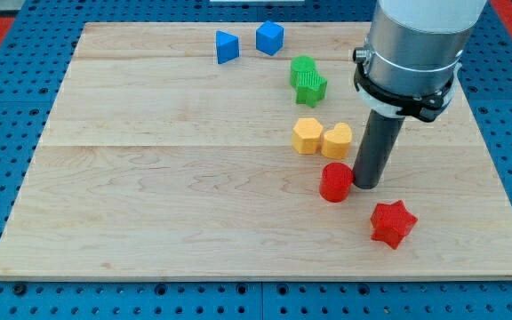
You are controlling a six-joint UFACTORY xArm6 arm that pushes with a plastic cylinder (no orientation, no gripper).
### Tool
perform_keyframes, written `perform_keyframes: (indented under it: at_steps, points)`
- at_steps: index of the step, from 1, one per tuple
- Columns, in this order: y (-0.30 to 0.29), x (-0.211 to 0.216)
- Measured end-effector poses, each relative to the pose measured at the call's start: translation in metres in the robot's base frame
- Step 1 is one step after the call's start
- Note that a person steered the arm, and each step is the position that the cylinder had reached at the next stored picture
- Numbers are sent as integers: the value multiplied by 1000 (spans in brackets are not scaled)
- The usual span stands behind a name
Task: Move the red circle towards red star
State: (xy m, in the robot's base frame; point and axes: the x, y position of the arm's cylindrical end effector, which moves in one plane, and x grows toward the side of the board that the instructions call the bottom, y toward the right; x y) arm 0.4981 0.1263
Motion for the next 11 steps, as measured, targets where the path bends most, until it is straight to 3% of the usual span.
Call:
perform_keyframes:
  at_steps: [4,5,6,7,8,9,11]
  points:
    - [-115,-21]
    - [-149,-6]
    - [-115,13]
    - [-120,-6]
    - [-110,9]
    - [-93,61]
    - [-143,18]
